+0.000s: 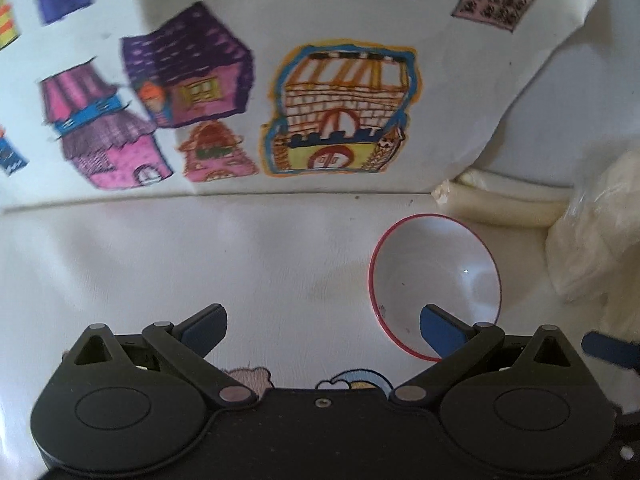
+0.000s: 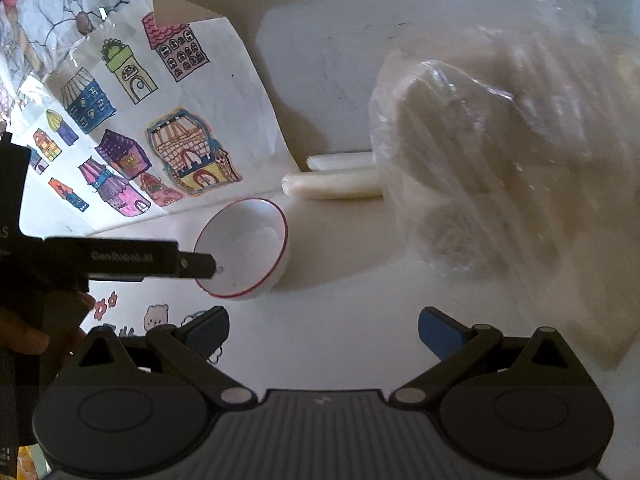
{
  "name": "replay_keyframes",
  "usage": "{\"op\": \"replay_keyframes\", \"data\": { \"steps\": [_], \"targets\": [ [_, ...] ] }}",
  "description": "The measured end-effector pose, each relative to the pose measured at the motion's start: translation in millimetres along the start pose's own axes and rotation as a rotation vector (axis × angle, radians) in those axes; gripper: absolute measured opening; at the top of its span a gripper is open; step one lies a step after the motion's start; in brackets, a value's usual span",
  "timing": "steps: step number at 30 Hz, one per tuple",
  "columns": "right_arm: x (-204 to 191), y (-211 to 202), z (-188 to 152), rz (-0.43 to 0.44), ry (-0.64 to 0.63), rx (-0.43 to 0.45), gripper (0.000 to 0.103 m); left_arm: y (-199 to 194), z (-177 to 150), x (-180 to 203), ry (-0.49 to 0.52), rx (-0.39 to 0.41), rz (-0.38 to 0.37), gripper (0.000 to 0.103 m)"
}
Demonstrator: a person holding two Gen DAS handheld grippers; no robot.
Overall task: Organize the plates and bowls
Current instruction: 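Move both tools to the remaining white red-rimmed bowl, then close the right tool on the second white bowl rim while the left tool grips it too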
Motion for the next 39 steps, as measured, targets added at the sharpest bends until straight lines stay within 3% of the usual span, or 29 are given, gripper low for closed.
{"op": "replay_keyframes", "data": {
  "steps": [12,19,29,32,34,36,38,39],
  "targets": [
    [-2,20,13,0.014,0.078,-0.053,0.100,10,13,0,0.102,-0.033,0.040,0.102],
    [-9,32,19,0.032,0.114,-0.083,0.082,12,20,1,0.133,-0.037,0.047,0.091],
    [-18,38,27,0.051,0.103,-0.078,0.070,13,21,15,0.149,-0.039,0.021,0.083],
    [-20,41,28,0.054,0.097,-0.082,0.064,15,20,17,0.141,-0.038,-0.003,0.074],
    [-22,42,28,0.060,0.095,-0.087,0.062,17,19,20,0.134,-0.041,-0.033,0.058],
    [-24,43,27,0.068,0.095,-0.091,0.054,17,16,21,0.112,-0.033,-0.078,0.046],
    [-25,45,27,0.073,0.098,-0.096,0.039,16,14,21,0.076,-0.020,-0.104,0.041],
    [-26,45,27,0.078,0.099,-0.099,0.037,16,13,21,0.062,-0.013,-0.114,0.036]
  ]
}}
Point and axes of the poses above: each gripper's, at about its wrist camera, not at the fingertips, and y roughly the way its jaws point, x to its right, z to its top, the point moved 9 cm from there along y, roughly the way its jaws point, and after that the axes turned 12 degrees about -z, right-handed, at the moved point
